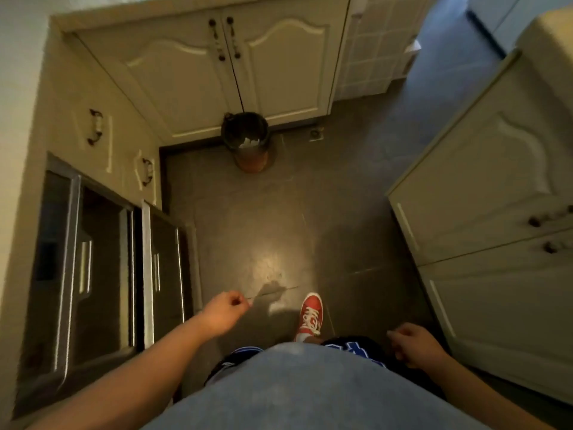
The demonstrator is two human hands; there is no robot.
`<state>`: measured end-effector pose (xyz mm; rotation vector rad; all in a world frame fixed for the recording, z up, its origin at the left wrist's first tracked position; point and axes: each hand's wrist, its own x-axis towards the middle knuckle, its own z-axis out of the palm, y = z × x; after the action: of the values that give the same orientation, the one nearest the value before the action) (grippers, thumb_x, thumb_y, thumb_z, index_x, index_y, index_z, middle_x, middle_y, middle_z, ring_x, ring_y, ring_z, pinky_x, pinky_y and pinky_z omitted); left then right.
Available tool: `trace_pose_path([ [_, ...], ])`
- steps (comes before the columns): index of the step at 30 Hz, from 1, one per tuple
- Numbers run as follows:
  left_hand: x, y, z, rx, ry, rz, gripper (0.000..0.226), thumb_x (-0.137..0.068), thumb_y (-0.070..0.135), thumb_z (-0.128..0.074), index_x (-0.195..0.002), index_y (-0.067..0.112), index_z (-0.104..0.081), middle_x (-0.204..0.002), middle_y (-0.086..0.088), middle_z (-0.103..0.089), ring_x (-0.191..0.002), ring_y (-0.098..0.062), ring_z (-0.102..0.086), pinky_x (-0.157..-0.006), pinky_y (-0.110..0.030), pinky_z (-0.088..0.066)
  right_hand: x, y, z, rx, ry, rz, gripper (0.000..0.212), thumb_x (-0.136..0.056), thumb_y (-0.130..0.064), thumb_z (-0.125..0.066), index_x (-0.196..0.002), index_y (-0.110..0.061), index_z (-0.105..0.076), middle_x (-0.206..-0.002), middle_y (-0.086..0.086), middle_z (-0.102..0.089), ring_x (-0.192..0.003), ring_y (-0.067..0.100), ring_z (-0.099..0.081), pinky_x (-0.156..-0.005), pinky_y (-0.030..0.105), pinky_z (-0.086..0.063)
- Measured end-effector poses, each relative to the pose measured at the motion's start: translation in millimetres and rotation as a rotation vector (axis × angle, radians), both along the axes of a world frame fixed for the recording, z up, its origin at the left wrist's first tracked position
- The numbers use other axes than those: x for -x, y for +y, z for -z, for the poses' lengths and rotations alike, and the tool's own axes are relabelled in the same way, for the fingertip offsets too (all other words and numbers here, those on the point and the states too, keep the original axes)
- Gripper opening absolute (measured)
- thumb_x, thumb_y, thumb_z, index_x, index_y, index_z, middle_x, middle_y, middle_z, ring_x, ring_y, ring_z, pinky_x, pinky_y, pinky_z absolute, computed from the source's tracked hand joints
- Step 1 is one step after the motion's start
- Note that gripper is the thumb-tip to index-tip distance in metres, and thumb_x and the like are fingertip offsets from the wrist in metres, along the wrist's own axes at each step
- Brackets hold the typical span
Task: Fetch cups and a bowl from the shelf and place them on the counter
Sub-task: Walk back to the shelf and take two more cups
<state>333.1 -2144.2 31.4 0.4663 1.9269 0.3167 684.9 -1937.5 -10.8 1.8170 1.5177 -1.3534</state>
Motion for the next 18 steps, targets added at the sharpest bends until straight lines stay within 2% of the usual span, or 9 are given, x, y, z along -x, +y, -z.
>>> trace_pose_path([
  [3, 21, 16, -4, 0.027, 0.014, -0.005, 0.017, -0.096, 0.036, -0.055, -0.099, 0.021, -0.063, -0.093, -0.003, -0.067, -0.086, -0.016, -0.064, -0.074, -0.030, -0.050, 41, 48, -1, 0.013, 0.017, -0.037, 0.018, -0.090, -0.029, -0.062, -0.087, -0.011, -0.063, -0.076, 0.012, -0.066, -0.062, 0.022, -0.062, -0.052, 0.028, -0.048],
  [5, 37, 23, -2, 0.061, 0.024, -0.033, 0.020, -0.096, 0.034, -0.055, -0.104, 0.018, -0.062, -0.096, -0.002, -0.067, -0.088, -0.015, -0.063, -0.075, -0.029, -0.049, 73, 81, -4, 0.005, 0.025, -0.096, 0.017, -0.089, -0.031, -0.062, -0.085, -0.015, -0.064, -0.077, 0.010, -0.067, -0.063, 0.021, -0.064, -0.052, 0.027, -0.048],
  [9, 75, 37, 6, 0.140, 0.033, -0.132, 0.019, -0.095, 0.032, -0.057, -0.101, 0.015, -0.063, -0.092, -0.005, -0.066, -0.079, -0.017, -0.061, -0.072, -0.032, -0.050, 147, 144, -8, -0.027, 0.094, -0.161, 0.017, -0.088, -0.031, -0.064, -0.082, -0.016, -0.064, -0.067, 0.006, -0.065, -0.054, 0.017, -0.060, -0.046, 0.024, -0.044],
  [13, 130, 65, 27, 0.184, 0.037, -0.108, 0.017, -0.094, 0.034, -0.058, -0.102, 0.019, -0.064, -0.098, -0.003, -0.068, -0.089, -0.016, -0.064, -0.080, -0.032, -0.052, 221, 199, -4, -0.057, 0.158, -0.149, 0.020, -0.090, -0.025, -0.064, -0.077, -0.009, -0.058, -0.059, 0.010, -0.058, -0.047, 0.018, -0.051, -0.041, 0.023, -0.039],
  [16, 175, 96, 39, 0.185, 0.049, -0.076, 0.011, -0.093, 0.034, -0.059, -0.087, 0.025, -0.064, -0.088, 0.000, -0.069, -0.080, -0.014, -0.064, -0.072, -0.029, -0.050, 256, 232, -6, -0.085, 0.150, -0.135, 0.020, -0.090, -0.023, -0.064, -0.078, -0.008, -0.058, -0.064, 0.012, -0.057, -0.056, 0.024, -0.054, -0.046, 0.025, -0.039],
  [18, 209, 126, 45, 0.175, 0.057, -0.029, 0.016, -0.093, 0.031, -0.060, -0.077, 0.026, -0.062, -0.077, 0.003, -0.067, -0.071, -0.013, -0.063, -0.065, -0.027, -0.048, 269, 255, -9, -0.076, 0.126, -0.111, 0.018, -0.091, -0.024, -0.062, -0.087, -0.007, -0.060, -0.073, 0.012, -0.060, -0.062, 0.024, -0.059, -0.050, 0.029, -0.042],
])
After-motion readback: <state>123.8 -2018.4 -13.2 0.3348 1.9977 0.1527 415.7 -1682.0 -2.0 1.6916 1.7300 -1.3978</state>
